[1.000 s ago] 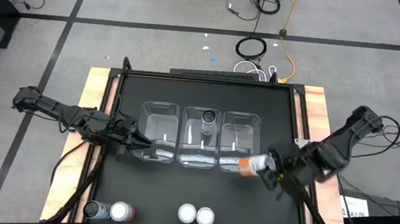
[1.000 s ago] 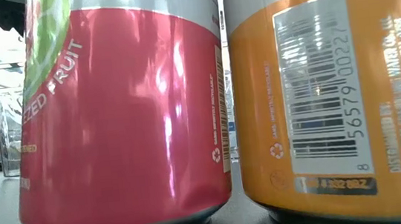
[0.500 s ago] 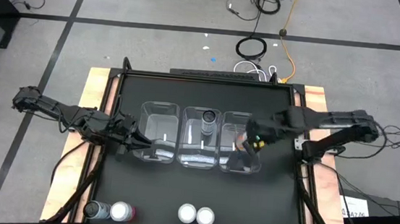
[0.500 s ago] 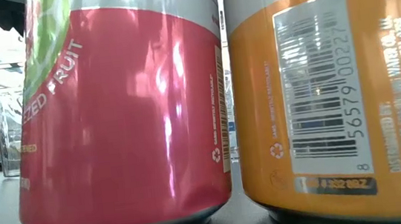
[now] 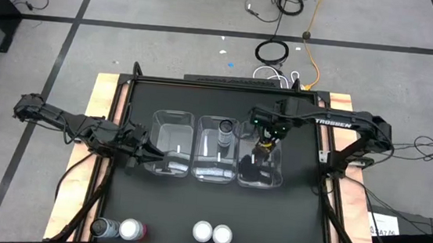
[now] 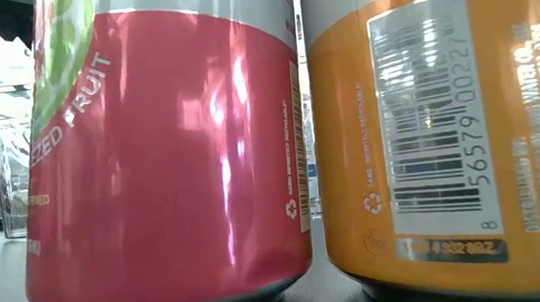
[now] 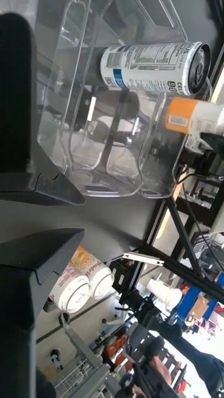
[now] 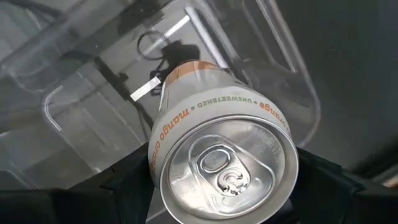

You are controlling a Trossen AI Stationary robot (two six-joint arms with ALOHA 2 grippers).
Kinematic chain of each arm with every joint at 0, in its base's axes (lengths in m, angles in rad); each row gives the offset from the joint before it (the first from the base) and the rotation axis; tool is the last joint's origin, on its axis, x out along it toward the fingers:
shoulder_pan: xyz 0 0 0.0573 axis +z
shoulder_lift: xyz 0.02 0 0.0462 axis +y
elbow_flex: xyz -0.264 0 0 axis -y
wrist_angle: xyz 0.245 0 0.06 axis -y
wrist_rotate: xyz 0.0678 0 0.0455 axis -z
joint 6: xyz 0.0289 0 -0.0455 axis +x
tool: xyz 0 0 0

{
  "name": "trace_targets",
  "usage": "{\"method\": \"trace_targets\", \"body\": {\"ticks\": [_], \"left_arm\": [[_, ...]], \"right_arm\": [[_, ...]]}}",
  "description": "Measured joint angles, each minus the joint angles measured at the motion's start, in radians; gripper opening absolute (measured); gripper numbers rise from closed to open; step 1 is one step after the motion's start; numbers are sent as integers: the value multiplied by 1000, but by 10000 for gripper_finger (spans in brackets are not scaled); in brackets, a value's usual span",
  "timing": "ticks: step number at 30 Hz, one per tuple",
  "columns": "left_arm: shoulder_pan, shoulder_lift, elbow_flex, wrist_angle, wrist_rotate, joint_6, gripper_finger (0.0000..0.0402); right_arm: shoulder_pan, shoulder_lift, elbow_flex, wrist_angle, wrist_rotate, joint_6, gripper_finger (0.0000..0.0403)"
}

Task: Sort soda cans
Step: Put the right yellow-white soda can into the middle right transparent bin

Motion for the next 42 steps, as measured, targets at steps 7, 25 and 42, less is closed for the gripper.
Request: {"method": "trace_targets", "body": {"ticks": [7, 25, 42], "left_arm": [[0, 0, 0, 0, 0, 0, 80], [0, 0, 0, 0, -18, -1, 80], [0, 0, 0, 0, -37, -1, 80]], "right_arm": [[-20, 1, -61, 29, 17, -106, 286], [-47, -4, -195, 149, 45, -215, 287], [-67, -3, -195, 145, 56, -220, 322]]}}
